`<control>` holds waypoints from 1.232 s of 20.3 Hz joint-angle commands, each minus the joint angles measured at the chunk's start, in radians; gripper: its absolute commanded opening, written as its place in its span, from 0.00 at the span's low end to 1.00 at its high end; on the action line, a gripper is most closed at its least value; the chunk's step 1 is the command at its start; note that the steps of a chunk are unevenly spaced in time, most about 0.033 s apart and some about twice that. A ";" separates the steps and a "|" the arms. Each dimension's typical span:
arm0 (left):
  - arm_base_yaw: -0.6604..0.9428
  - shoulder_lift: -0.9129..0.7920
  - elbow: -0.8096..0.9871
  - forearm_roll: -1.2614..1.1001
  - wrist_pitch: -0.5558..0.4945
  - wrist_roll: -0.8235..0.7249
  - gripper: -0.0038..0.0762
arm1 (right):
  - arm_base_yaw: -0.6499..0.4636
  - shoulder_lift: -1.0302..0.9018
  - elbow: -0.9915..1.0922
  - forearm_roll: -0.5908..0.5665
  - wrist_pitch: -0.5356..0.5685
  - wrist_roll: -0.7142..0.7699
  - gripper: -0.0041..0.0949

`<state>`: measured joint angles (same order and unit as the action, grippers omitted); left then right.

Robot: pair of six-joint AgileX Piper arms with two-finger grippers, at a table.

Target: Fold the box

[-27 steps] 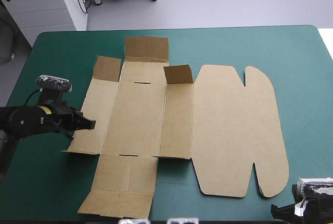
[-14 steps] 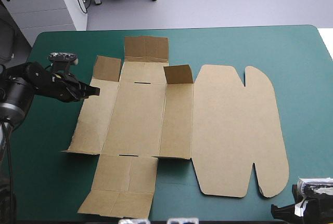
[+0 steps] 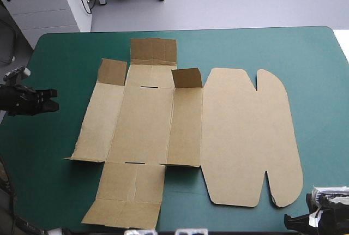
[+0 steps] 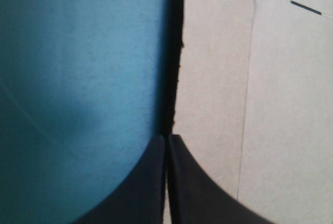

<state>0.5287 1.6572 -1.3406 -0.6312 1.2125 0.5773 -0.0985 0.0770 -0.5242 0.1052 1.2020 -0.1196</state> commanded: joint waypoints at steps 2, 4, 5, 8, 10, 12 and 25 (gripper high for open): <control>0.025 -0.010 -0.031 0.049 0.077 0.026 0.04 | 0.003 0.016 -0.022 -0.003 -0.053 -0.003 0.02; 0.023 0.000 -0.015 0.091 0.082 0.023 0.04 | 0.003 0.016 -0.022 -0.003 -0.053 -0.003 0.02; 0.023 0.004 0.000 0.081 0.082 0.040 0.04 | 0.003 0.016 -0.022 -0.003 -0.055 -0.003 0.02; 0.023 0.004 0.045 0.061 0.082 0.072 0.06 | 0.003 0.016 -0.020 -0.003 -0.077 -0.003 0.02; 0.012 0.004 0.066 0.056 0.082 0.072 0.18 | 0.003 0.016 -0.020 -0.003 -0.079 -0.003 0.02; -0.008 0.004 0.076 0.012 0.082 0.072 0.38 | 0.003 0.016 -0.020 -0.003 -0.079 -0.003 0.02; -0.144 0.112 0.109 -0.018 0.082 0.054 0.63 | 0.003 0.016 -0.020 -0.003 -0.075 -0.002 0.02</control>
<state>0.3955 1.8039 -1.2108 -0.6024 1.2044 0.6290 -0.0985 0.0770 -0.5236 0.1023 1.1867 -0.1196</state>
